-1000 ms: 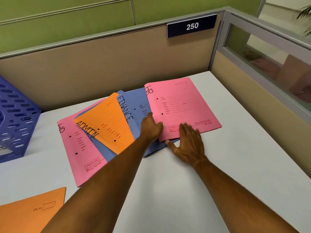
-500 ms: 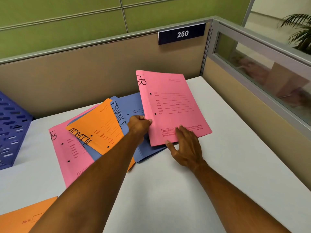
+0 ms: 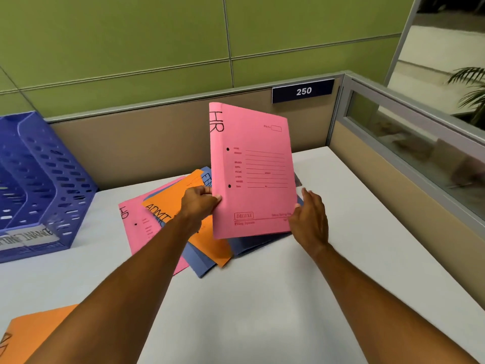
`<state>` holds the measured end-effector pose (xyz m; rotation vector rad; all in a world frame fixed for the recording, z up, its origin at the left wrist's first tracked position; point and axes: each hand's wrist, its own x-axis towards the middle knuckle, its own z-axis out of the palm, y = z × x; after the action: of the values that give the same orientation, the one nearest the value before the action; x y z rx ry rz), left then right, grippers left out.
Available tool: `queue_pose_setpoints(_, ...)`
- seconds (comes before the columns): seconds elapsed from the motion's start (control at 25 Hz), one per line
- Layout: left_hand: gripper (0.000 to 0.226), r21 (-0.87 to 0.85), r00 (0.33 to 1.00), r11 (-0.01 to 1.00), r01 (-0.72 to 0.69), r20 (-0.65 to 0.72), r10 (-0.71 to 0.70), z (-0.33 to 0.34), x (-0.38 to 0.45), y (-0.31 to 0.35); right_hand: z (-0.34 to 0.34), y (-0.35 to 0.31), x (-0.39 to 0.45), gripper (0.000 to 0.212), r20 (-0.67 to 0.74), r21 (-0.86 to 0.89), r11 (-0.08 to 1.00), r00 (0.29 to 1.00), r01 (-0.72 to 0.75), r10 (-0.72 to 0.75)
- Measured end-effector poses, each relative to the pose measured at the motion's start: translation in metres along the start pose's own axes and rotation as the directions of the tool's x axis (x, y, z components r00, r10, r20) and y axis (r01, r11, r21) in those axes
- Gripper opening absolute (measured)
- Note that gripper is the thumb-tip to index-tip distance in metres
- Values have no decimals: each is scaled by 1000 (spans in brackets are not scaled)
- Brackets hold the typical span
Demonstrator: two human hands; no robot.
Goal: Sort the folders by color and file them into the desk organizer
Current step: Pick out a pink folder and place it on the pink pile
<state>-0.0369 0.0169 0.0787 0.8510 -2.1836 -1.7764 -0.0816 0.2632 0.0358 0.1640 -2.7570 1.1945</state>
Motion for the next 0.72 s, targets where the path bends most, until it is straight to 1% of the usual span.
queue_pose_setpoints(0.12,12,-7,1000,1000,-22,7,22,-41,-15,2,4,-19,-6,47,24,126,986,994,-111,109)
queue_pose_setpoints(0.24,8,-5,998,999,-34,47,34,-90,-34,1,15,-41,-21,40,57,276,945,984,-176,167)
queue_pose_setpoints(0.32,10,-12,997,1000,-25,76,26,-126,-46,-2,22,-59,-34,28,56,379,906,982,-190,183)
queue_pose_setpoints(0.4,10,-18,995,1000,-13,101,14,-161,-57,-6,31,-76,-49,9,84,471,861,981,-192,172)
queue_pose_setpoints(0.48,13,-34,994,999,3,110,1,-195,-65,-13,39,-94,-65,12,146,567,790,973,-231,179)
queue_pose_setpoints(0.56,12,-54,994,998,31,106,-25,-230,-75,-23,48,-112,-84,10,234,675,677,955,-293,180)
queue_pose_setpoints(0.64,9,-74,994,995,60,95,-53,-264,-84,-35,59,-129,-102,6,332,721,603,934,-341,131)
queue_pose_setpoints(0.72,10,-95,994,993,72,89,-64,-295,-95,-47,70,-147,-119,8,431,725,562,899,-397,79)
